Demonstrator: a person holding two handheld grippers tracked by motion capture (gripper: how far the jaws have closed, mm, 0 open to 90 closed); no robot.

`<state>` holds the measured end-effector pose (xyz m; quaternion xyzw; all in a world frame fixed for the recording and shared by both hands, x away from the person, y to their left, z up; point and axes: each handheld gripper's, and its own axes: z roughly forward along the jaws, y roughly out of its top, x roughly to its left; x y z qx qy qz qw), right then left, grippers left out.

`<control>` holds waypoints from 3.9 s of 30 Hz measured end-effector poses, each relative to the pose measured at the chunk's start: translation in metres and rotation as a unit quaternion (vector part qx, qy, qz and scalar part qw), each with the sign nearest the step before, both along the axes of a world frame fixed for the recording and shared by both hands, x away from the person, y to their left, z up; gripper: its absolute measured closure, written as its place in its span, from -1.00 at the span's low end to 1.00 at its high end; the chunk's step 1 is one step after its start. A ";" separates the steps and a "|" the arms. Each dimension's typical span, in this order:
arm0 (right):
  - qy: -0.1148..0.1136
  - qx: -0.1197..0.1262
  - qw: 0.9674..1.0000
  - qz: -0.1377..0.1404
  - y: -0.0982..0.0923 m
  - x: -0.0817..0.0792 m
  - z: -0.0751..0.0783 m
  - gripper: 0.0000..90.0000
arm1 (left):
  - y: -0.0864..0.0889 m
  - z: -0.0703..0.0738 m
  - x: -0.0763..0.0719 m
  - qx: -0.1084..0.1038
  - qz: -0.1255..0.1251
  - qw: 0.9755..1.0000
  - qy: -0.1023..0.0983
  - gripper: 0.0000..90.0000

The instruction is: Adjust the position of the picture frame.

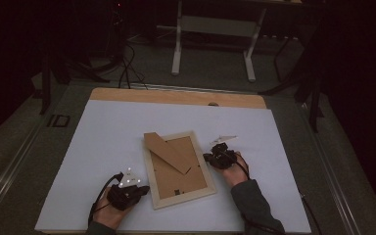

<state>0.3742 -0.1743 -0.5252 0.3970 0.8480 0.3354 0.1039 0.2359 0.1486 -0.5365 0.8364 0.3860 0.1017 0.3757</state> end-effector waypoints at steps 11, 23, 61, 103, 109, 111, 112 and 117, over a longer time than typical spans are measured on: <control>0.002 -0.019 1.000 -0.006 0.010 0.026 0.004 1.00 | -0.019 0.000 -0.002 0.000 -0.020 1.000 -0.005 1.00; -0.005 -0.040 0.999 -0.011 0.014 0.039 0.005 1.00 | -0.041 -0.002 -0.004 -0.011 -0.047 0.999 -0.008 1.00; -0.036 0.047 0.998 -0.015 -0.057 -0.034 0.019 0.98 | 0.066 0.028 0.088 -0.083 0.103 0.991 -0.036 1.00; -0.039 0.022 0.998 0.049 -0.040 -0.110 -0.008 0.99 | 0.053 0.006 0.125 -0.062 0.077 0.995 0.013 1.00; -0.035 0.034 0.998 0.032 -0.039 -0.104 -0.009 0.99 | 0.049 0.009 0.124 -0.074 0.072 0.995 0.005 1.00; -0.037 0.034 0.998 0.031 -0.038 -0.102 -0.010 0.99 | 0.042 0.008 0.122 -0.075 0.046 0.996 0.005 1.00; -0.038 0.035 0.998 0.030 -0.037 -0.100 -0.010 0.99 | 0.036 0.009 0.120 -0.067 0.036 0.997 -0.001 1.00; -0.040 0.036 0.998 0.027 -0.036 -0.097 -0.010 0.99 | 0.027 0.009 0.118 -0.048 0.030 0.998 -0.017 1.00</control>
